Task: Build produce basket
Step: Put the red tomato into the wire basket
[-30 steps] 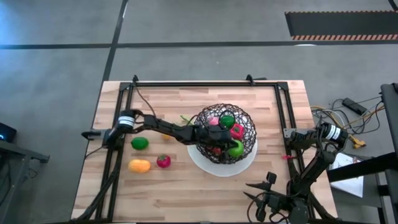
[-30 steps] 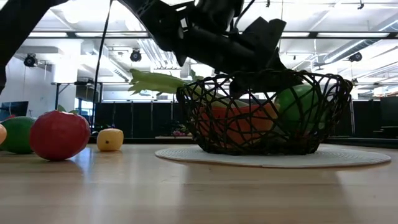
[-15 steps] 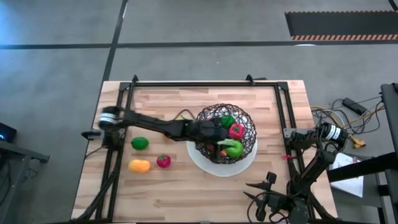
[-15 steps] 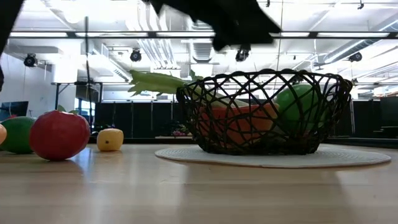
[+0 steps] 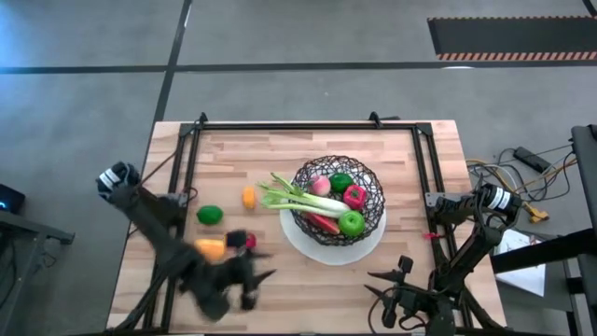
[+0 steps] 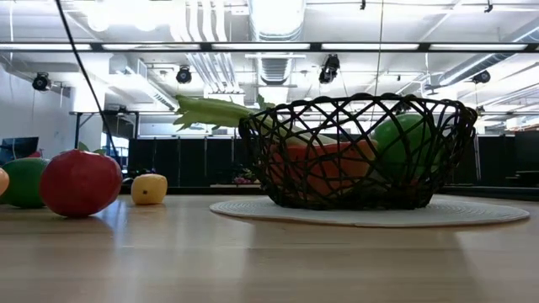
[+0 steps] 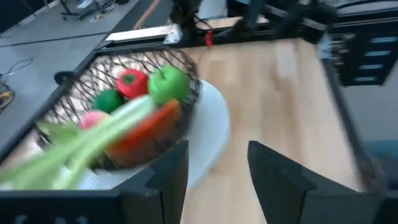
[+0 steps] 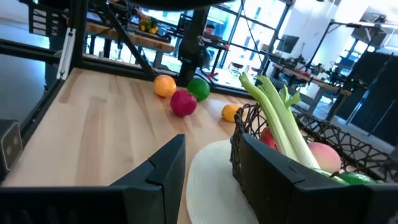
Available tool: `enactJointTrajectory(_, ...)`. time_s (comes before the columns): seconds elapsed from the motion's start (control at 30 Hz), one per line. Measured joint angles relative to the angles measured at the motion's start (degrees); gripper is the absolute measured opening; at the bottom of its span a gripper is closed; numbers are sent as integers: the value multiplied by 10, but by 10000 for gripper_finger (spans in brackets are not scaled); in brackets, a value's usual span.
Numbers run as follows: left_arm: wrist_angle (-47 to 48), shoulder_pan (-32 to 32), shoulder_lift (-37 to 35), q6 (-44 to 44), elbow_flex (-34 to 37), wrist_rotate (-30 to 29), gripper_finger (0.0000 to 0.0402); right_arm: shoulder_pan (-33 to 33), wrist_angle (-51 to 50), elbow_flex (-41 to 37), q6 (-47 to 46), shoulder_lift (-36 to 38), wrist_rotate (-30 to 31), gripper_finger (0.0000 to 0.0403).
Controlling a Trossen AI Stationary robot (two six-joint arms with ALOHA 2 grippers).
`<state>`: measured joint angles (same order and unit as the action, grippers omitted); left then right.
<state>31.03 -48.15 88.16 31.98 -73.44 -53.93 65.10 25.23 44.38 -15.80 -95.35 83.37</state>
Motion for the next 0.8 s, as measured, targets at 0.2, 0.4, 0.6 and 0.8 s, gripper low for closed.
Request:
enactJointTrajectory(0.2, 1, -86, 17, 256, 77, -37, 150, 0, 2, 0, 62, 0, 0, 139)
enactJointTrajectory(0.4, 122, -70, 18, 571, 126, 10, 150, 0, 3, 0, 138, 0, 0, 139)
enactJointTrajectory(0.6, 285, -29, 17, 751, 132, 62, 150, 0, 2, 0, 177, 1, 0, 139)
enactJointTrajectory(0.8, 289, 0, -1, 740, 140, 56, 167, 0, -24, 0, 142, 1, -22, 139)
